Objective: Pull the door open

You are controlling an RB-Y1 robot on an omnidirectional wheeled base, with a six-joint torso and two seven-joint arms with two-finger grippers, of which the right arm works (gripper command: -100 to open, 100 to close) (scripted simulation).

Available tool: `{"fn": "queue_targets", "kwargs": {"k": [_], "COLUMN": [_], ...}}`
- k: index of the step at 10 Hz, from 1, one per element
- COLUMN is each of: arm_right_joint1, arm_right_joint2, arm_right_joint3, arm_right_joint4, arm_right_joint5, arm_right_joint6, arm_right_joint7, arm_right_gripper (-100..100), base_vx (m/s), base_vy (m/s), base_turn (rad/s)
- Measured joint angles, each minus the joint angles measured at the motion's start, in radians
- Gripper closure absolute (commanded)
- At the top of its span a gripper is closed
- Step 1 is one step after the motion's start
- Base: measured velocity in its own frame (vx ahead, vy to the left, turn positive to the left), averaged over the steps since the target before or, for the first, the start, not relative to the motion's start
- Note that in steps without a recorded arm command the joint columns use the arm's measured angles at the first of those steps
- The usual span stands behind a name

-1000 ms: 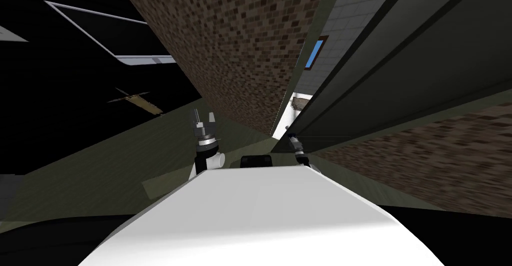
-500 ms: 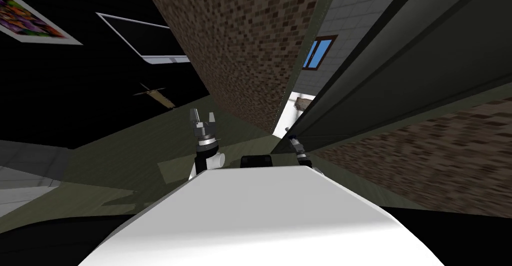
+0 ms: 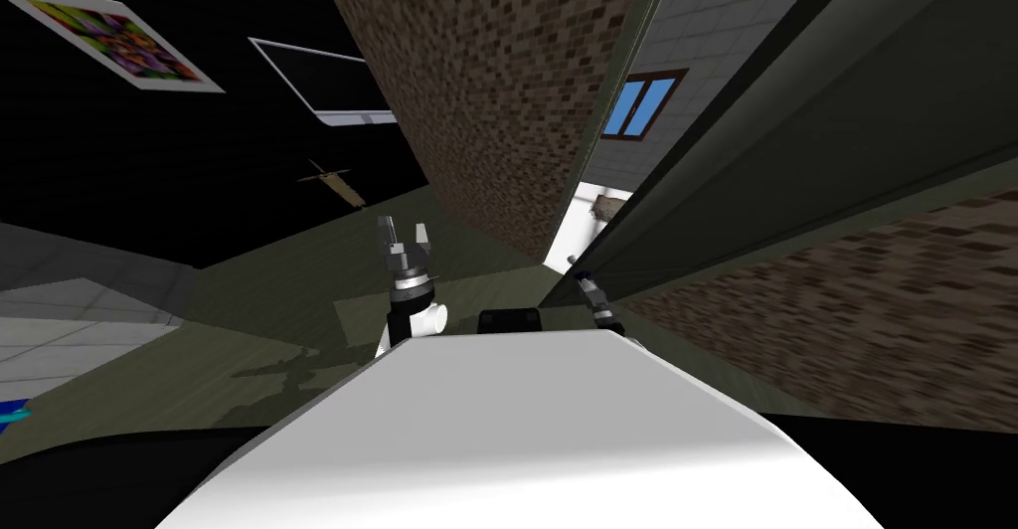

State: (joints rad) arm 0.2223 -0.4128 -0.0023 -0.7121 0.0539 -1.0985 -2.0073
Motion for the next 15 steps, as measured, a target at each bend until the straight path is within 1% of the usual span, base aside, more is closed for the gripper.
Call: {"fn": "queue_targets", "kwargs": {"k": [2, 3, 5, 8, 11, 15], "arm_right_joint1": [0.009, 0.019, 0.018, 0.026, 0.023, 0.020], "arm_right_joint2": [-0.010, -0.016, -0.022, -0.032, -0.036, -0.043], "arm_right_joint3": [0.003, 0.003, 0.006, 0.009, 0.009, 0.011], "arm_right_joint4": [0.008, 0.003, 0.025, 0.047, 0.059, 0.085], "arm_right_joint5": [0.007, 0.010, 0.016, 0.025, 0.027, 0.034], "arm_right_joint6": [-0.024, -0.031, -0.058, -0.097, -0.107, -0.136], "arm_right_joint7": [-0.010, -0.016, -0.022, -0.034, -0.037, -0.044], "arm_right_gripper": [100, 100, 100, 100, 100, 100], "base_vx": [-0.204, -0.183, -0.177, -0.139, -0.181, -0.196], "base_vy": [-0.058, -0.048, -0.065, -0.053, -0.063, -0.074], "base_turn": [0.158, 0.083, 0.135, 0.087, 0.153, 0.157]}}
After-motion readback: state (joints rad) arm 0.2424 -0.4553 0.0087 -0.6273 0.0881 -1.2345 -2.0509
